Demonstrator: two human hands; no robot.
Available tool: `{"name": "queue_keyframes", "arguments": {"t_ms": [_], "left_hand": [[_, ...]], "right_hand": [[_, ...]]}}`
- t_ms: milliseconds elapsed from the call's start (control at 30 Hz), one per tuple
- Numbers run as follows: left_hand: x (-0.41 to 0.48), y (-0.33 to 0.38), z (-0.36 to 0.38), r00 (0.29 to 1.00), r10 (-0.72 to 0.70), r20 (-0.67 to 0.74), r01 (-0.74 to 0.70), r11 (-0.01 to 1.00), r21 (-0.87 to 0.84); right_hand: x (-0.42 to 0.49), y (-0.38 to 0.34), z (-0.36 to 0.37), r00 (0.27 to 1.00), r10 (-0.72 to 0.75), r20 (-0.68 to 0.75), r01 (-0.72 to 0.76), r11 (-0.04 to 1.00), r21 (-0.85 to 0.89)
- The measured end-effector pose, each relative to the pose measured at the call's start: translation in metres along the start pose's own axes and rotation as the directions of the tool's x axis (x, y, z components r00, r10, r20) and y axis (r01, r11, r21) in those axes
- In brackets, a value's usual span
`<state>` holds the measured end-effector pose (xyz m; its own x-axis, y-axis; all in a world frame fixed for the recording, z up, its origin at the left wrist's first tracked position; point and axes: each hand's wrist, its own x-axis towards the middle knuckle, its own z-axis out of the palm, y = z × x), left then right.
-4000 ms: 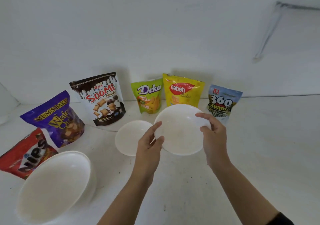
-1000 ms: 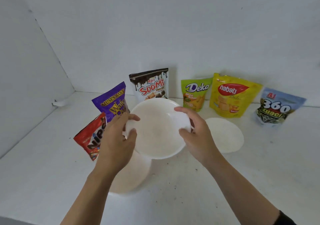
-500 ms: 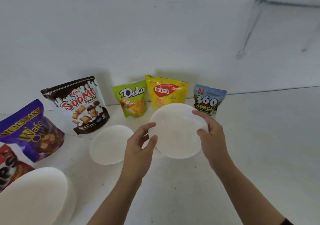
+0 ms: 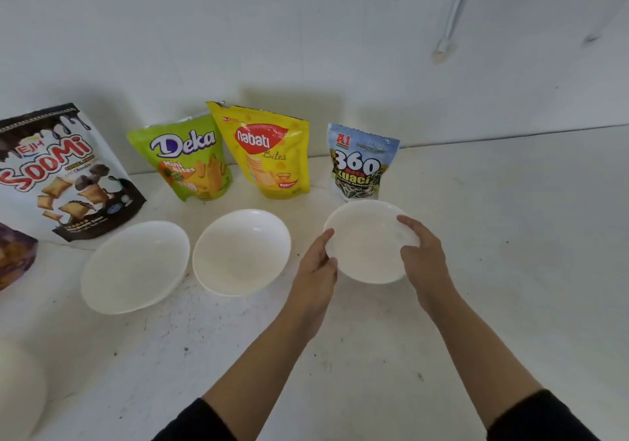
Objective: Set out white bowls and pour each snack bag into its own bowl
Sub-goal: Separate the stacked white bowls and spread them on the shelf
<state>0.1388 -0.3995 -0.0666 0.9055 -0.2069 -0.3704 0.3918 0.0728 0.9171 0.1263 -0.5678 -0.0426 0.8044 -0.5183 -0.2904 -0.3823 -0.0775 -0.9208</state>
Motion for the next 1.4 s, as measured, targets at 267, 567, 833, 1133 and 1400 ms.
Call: {"name": "queue_keyframes", "arguments": {"t_ms": [267,567,833,1133,1400], "left_hand": [[0.012,-0.006,-0.013,0.981,-0.004,-0.196,0.009,1.000,0.025],[-0.007,0.022,-0.017,0.993,-0.049,-0.103,0.057,0.996,0.075],[-0.059,0.077,-0.048,1.000,-0.016,-0.009,0.017,0.992,0.127],[-0.123,0.126,-0.120,0.944,0.294,-0.152,-0.217,0.897,0.384],[-0.208,0.139,-0.233,0.887,0.369,-0.278,-0.173,0.824,0.540]], "right_hand": [[0.010,-0.001,0.018,0.984,0.009,0.176,-0.004,1.000,-0.028],[0.003,-0.007,0.021,0.990,-0.085,0.113,0.097,0.990,-0.106],[-0.043,-0.030,0.019,0.926,-0.306,0.221,0.358,0.899,-0.253],[-0.106,-0.078,0.060,0.836,-0.424,0.348,0.450,0.893,0.009],[-0.191,-0.100,0.162,0.695,-0.447,0.563,0.451,0.881,0.143]]}}
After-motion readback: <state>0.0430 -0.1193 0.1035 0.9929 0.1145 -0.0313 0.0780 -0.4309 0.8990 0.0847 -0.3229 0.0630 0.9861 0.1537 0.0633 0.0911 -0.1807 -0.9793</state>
